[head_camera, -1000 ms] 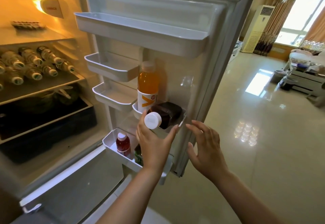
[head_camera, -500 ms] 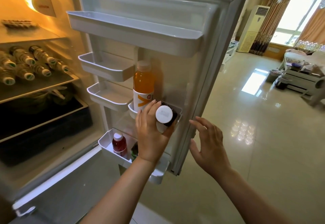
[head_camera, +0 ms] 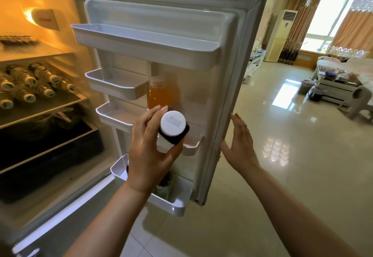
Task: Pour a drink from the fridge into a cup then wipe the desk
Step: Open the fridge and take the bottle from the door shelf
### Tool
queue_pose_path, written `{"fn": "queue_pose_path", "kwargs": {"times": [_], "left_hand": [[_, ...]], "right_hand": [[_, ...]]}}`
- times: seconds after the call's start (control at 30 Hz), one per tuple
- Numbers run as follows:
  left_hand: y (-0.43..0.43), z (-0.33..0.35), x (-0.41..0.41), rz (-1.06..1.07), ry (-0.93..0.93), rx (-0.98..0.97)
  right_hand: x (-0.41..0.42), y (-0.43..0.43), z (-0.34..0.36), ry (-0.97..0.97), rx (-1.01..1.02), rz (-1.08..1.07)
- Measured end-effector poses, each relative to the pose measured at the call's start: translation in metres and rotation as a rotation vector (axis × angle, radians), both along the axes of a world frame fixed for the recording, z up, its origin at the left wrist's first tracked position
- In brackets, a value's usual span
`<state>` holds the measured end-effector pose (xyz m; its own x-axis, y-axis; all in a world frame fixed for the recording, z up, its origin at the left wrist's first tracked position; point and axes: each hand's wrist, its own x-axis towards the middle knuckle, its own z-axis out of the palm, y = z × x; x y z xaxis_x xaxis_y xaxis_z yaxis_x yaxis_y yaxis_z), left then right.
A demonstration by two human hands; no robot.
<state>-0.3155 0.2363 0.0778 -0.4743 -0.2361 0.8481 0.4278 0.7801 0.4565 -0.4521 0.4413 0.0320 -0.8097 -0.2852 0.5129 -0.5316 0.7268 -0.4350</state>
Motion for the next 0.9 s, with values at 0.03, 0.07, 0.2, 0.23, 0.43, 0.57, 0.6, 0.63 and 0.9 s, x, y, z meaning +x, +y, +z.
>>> {"fn": "queue_pose_path", "kwargs": {"times": [0.03, 0.07, 0.2, 0.23, 0.43, 0.57, 0.6, 0.63, 0.9], "left_hand": [[-0.001, 0.001, 0.003, 0.0, -0.016, 0.0], [0.0, 0.001, 0.006, -0.004, -0.031, 0.004], [0.014, 0.01, 0.014, -0.076, -0.033, 0.014], [0.022, 0.014, 0.015, -0.096, -0.02, 0.006], [0.099, 0.022, -0.016, -0.18, -0.012, -0.054], [0.178, 0.01, -0.065, -0.215, -0.097, -0.042], [0.196, 0.006, -0.078, -0.227, -0.13, -0.041], [0.213, 0.001, -0.091, -0.242, -0.169, -0.042], [0.298, -0.042, -0.198, -0.284, -0.41, -0.052]], "right_hand": [[-0.001, 0.0, 0.002, 0.0, 0.003, 0.002], [0.0, 0.0, 0.002, 0.003, 0.009, 0.002], [0.002, 0.009, 0.0, 0.03, 0.02, -0.011], [0.002, 0.014, -0.001, 0.048, 0.019, -0.015], [-0.013, 0.077, -0.002, 0.104, 0.036, 0.037], [-0.041, 0.148, -0.004, 0.091, 0.041, 0.013], [-0.048, 0.168, -0.006, 0.09, 0.058, 0.001], [-0.056, 0.188, -0.008, 0.09, 0.073, -0.012], [-0.117, 0.303, -0.031, -0.01, 0.092, -0.135]]}}
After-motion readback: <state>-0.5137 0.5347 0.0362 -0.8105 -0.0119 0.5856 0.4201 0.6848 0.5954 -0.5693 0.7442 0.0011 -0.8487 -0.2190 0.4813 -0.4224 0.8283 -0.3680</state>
